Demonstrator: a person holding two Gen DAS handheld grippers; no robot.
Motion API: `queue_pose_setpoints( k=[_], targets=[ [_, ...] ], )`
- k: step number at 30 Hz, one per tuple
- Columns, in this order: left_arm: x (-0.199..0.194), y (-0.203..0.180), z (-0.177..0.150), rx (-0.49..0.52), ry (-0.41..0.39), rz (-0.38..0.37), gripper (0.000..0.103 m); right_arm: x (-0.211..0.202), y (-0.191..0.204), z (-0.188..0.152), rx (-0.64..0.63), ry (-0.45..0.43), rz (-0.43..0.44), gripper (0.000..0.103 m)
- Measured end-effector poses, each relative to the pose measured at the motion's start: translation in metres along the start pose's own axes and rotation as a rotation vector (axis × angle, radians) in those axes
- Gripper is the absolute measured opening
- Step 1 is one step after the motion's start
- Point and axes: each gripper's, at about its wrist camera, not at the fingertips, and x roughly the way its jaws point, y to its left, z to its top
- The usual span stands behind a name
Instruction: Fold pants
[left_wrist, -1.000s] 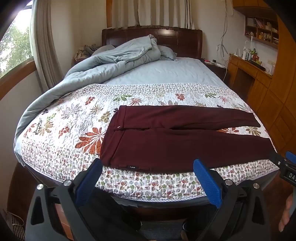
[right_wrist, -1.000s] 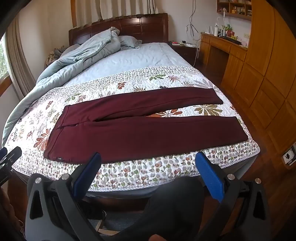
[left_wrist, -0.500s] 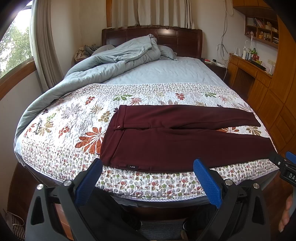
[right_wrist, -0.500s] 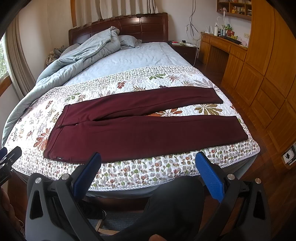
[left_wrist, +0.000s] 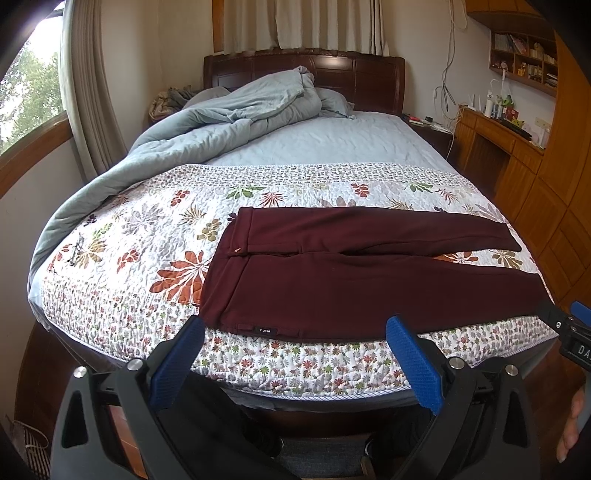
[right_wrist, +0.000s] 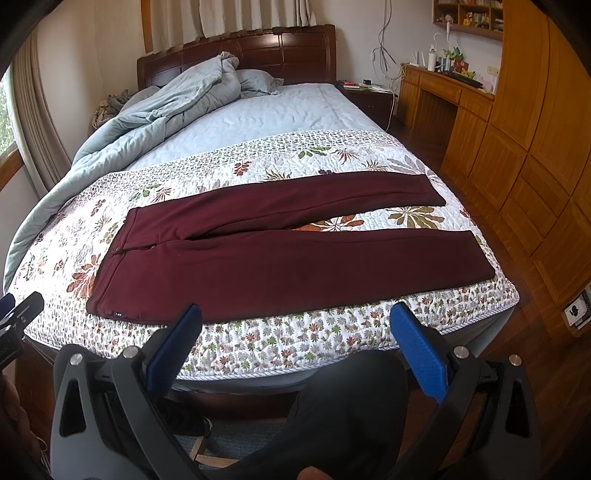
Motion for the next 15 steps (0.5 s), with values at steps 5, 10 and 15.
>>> queue_pose_setpoints(
  k=[5, 10, 15],
  targets=[
    [-0.0003, 0.0002, 0.0006, 0.002, 0.001, -0.001, 0.099, 0.0003, -0.0004, 0.0008, 0.0, 0.002, -0.001, 0.101],
    [-0.0007, -0.0009, 0.0009, 0.003, 0.0, 0.0, 0.099, 0.0005, -0.0003, 0.0011, 0.0, 0.001, 0.0, 0.101],
    [-0.0007, -0.0001, 0.0011, 0.003, 0.0, -0.002, 0.099, 0.001, -0.0018, 0.001, 0.001, 0.002, -0.001, 0.101]
  ],
)
